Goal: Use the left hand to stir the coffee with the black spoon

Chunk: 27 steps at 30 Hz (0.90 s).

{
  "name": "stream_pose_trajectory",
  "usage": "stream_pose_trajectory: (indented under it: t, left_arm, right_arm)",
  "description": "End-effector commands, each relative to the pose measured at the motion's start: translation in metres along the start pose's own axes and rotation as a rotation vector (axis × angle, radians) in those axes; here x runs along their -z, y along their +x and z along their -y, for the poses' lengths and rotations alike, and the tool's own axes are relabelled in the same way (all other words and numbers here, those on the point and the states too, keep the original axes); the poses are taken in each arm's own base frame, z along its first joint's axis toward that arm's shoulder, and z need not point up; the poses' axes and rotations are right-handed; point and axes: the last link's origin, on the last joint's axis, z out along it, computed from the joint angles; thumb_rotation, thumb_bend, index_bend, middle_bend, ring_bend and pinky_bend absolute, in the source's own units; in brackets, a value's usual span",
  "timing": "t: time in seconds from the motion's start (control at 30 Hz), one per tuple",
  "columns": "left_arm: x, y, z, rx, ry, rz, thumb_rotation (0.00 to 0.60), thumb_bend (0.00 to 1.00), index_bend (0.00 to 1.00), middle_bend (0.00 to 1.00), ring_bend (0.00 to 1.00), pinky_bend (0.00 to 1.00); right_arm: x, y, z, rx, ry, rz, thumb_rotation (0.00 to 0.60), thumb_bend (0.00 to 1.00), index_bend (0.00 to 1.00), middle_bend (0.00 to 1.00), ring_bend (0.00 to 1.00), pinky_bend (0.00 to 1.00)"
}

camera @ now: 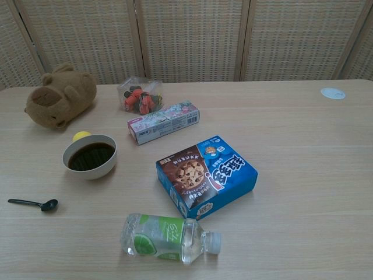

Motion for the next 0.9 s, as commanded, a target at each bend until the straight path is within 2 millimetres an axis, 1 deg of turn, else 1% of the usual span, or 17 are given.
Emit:
stream_pose_trajectory:
  t: [0.03,0.33,0.63,0.67,0.73,0.8,0.9]
  left_arm:
    - [-0.001,0.0,0.0,-0.001,-0.003,-0.002,0.6,0.27,0.09,0.0,0.0,0.0]
    - [-0.004,0.001,-0.003,-0.007,-0.026,-0.011,0.6,0.27,0.09,0.0,0.0,0.0]
    - [-0.017,-0.001,-0.007,-0.04,-0.064,-0.002,0.6,0.27,0.09,0.01,0.0,0.0]
    - [-0.018,-0.001,-0.007,-0.045,-0.068,0.001,0.6,0.27,0.11,0.01,0.0,0.0]
    - [-0.023,-0.004,-0.008,-0.056,-0.078,0.011,0.6,0.27,0.2,0.01,0.0,0.0]
    - [-0.027,-0.006,-0.009,-0.065,-0.085,0.024,0.6,0.27,0.26,0.01,0.0,0.0]
    - [-0.033,-0.012,-0.01,-0.077,-0.096,0.043,0.6,0.27,0.26,0.01,0.0,0.0]
  right_arm:
    - [0.0,0.0,0.0,-0.001,-0.001,0.001,0.471,0.26,0.21,0.11,0.0,0.07]
    - [0.0,0.0,-0.001,0.0,-0.002,0.0,0.474,0.26,0.21,0.11,0.0,0.07]
    - [0.003,0.001,-0.004,0.0,-0.017,-0.004,0.477,0.26,0.21,0.11,0.0,0.07]
    - [0.004,0.001,-0.005,0.001,-0.019,-0.004,0.476,0.26,0.21,0.11,0.0,0.07]
    - [0.004,0.001,-0.005,0.002,-0.023,-0.002,0.474,0.26,0.21,0.11,0.0,0.07]
    - [0.005,0.002,-0.006,0.002,-0.024,-0.003,0.473,0.26,0.21,0.11,0.0,0.07]
    - [0.005,0.002,-0.006,0.003,-0.026,-0.003,0.473,0.26,0.21,0.11,0.0,0.07]
